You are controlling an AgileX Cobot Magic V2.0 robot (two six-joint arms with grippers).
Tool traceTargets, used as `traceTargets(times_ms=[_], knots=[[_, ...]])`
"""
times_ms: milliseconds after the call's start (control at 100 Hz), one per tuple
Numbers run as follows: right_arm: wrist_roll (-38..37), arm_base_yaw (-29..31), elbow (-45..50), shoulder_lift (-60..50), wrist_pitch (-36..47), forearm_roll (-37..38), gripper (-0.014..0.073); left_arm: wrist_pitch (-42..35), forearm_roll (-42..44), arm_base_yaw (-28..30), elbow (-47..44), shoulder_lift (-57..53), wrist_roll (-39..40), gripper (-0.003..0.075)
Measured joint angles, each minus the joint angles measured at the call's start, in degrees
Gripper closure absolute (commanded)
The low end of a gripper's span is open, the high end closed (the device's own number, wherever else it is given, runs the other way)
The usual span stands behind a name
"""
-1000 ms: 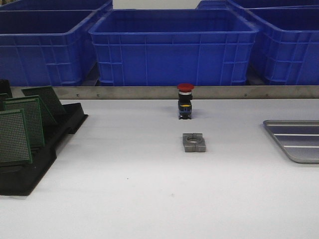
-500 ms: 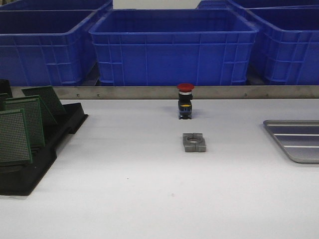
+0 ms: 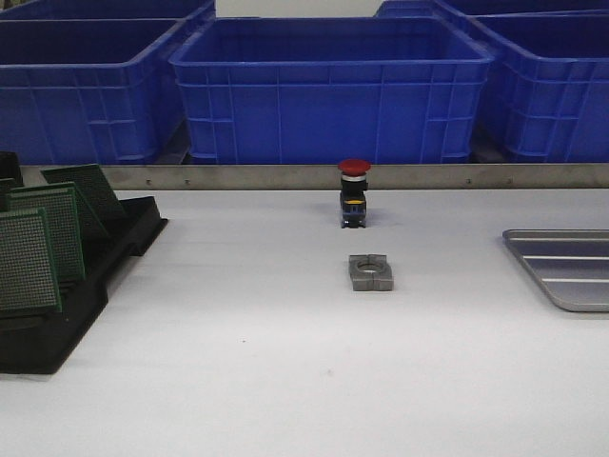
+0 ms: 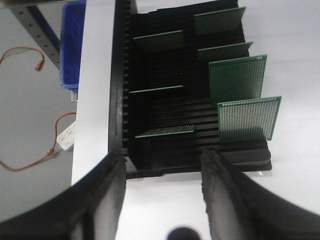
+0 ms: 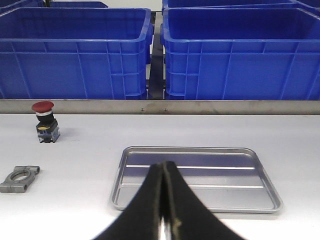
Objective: Place circuit board on tray
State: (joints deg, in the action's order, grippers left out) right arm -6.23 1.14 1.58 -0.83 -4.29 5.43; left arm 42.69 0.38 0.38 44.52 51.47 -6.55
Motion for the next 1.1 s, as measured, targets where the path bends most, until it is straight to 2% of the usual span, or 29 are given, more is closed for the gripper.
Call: traceTargets(times_ms=[60, 250, 320, 460, 600, 830, 1100], knots=[[0.0, 0.0, 0.0, 0.0, 0.0, 0.0, 0.0654, 0.2, -2.3, 0.0, 0.9, 1.2, -7.9, 0.0373], [0.0, 0.0, 0.0, 0.0, 0.0, 0.0, 0.0654, 3.8, -10.2, 0.0, 1.3, 4.9, -46.3, 0.0373], [0.0, 0.0, 0.0, 0.0, 0.0, 0.0, 0.0654, 4.8, -10.7, 0.0, 1.3, 6.1, -56.0, 0.0373], [0.0, 0.0, 0.0, 0.0, 0.0, 0.0, 0.0654, 5.1, -10.8, 0.0, 1.3, 7.9, -69.5, 0.0373], [0.0, 0.0, 0.0, 0.0, 0.0, 0.0, 0.0654, 4.6, -10.9, 0.0, 1.3, 9.4, -75.5, 0.0373], [0.0, 0.0, 0.0, 0.0, 0.0, 0.0, 0.0654, 2.4, -10.9, 0.0, 1.5, 14.5, -78.1, 0.0373], [0.0, 0.0, 0.0, 0.0, 0.0, 0.0, 0.0654, -3.9, -10.9, 0.0, 1.6, 21.9, -79.0, 0.0373]])
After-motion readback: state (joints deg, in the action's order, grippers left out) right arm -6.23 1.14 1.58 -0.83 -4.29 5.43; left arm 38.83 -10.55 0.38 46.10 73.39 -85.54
